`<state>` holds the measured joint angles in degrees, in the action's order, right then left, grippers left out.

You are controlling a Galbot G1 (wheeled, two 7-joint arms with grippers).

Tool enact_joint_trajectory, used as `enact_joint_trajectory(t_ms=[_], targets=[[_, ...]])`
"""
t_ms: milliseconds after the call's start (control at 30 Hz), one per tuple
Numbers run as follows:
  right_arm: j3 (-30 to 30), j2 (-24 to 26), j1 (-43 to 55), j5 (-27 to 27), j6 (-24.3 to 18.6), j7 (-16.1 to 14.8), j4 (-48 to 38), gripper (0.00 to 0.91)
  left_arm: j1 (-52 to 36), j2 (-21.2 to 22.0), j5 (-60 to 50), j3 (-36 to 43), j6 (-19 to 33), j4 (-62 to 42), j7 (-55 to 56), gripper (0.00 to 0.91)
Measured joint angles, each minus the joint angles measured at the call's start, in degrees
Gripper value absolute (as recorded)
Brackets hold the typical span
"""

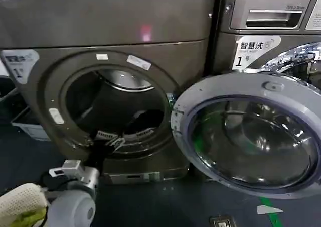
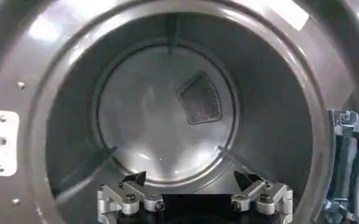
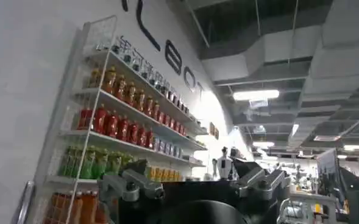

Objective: Grasp the clothes from the dryer.

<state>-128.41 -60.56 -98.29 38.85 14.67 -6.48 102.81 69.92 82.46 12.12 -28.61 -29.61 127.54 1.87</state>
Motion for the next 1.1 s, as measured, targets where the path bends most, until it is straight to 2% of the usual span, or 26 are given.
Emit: enact_joint_trajectory(t_ms=[333, 500, 800, 1100], targets=[[-0.48, -0.28, -0.44, -2.18, 0.74, 0.11, 0.98, 0.907, -1.99, 0.58, -1.1, 1.25, 1.45, -2.1, -0.37, 0.907], [-0.68, -0.17, -0.57, -3.22, 1.03, 0.32, 1.36, 0.907, -6.97, 1.05, -1.58, 2.34, 2.66, -7.33, -0.35, 0.907], [-0.55, -0.14, -0.38, -3.95, 0.92, 0.36, 1.59, 0.907, -22.87, 1.43, -2.85, 4.2, 5.24, -27.7, -2.41, 0.907], [-0.04, -0.55, -0.13, -4.03, 0.37, 0.26, 1.91, 0.907, -41.87, -2.33, -10.33, 10.92, 8.17, -52.26, -18.52, 0.907]])
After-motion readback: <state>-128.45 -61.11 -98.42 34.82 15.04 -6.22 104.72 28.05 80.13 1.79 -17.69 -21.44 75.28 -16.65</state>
